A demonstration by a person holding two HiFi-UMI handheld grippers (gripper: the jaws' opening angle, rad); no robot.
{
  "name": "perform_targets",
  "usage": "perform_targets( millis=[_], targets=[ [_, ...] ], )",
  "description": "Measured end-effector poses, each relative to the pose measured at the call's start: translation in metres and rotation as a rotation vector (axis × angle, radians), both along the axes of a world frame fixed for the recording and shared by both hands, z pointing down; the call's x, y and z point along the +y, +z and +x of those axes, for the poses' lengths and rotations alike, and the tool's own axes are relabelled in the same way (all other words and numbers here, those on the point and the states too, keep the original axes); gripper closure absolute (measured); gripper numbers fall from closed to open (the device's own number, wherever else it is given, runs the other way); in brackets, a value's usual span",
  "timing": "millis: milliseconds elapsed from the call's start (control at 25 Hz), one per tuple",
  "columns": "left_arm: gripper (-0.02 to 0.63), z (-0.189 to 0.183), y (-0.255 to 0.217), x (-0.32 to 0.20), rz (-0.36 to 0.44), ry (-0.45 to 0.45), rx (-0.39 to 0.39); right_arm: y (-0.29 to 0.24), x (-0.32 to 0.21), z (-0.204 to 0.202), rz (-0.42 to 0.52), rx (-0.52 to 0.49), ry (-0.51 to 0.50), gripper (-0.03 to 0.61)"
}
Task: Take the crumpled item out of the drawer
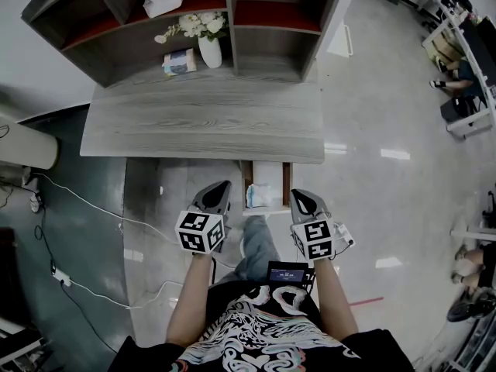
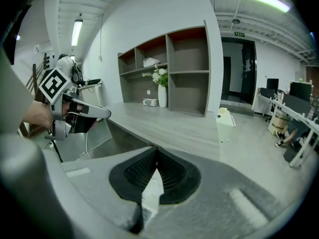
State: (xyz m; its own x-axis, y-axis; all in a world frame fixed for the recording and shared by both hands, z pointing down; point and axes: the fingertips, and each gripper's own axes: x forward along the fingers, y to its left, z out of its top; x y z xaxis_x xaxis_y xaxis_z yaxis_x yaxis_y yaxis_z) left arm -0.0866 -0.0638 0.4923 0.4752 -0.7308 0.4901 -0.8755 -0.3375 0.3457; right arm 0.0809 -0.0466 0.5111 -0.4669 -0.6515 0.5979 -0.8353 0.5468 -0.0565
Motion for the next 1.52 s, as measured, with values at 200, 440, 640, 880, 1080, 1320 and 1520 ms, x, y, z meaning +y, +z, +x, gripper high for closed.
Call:
perform_targets(
  millis=[200,440,640,880,1080,1320,1520],
  targets=[
    [0.614,0.006,0.023,0.004,-0.042,0.037,-0.029,0.016,-0.002,-0.006,-0.031,0.01,-0.032,0.572],
    [0.614,0.012,0.053,0.01,-0.1,0.069,-0.055,0.033,-0.001,-0.011,-0.063,0.047,-0.087,0.572],
    [0.614,0.014,0.071,0.011,-0.138,0.072,-0.06,0.048,-0.002,-0.013,-0.096,0.048,-0.11,0.572],
    [0.614,0.015,0.095,0.01,-0.182,0.09,-0.076,0.07,-0.001,-0.02,-0.142,0.06,-0.148,0.572],
    [0.614,0.015,0.117,0.014,-0.23,0.092,-0.094,0.092,-0.001,-0.026,-0.194,0.068,-0.192,0.572],
    [0.614,0.017,0.146,0.02,-0.301,0.109,-0.118,0.118,-0.002,-0.032,-0.254,0.086,-0.238,0.572],
    [0.614,0.026,0.163,0.023,-0.346,0.126,-0.107,0.133,0.0,-0.035,-0.295,0.096,-0.268,0.572]
  ],
)
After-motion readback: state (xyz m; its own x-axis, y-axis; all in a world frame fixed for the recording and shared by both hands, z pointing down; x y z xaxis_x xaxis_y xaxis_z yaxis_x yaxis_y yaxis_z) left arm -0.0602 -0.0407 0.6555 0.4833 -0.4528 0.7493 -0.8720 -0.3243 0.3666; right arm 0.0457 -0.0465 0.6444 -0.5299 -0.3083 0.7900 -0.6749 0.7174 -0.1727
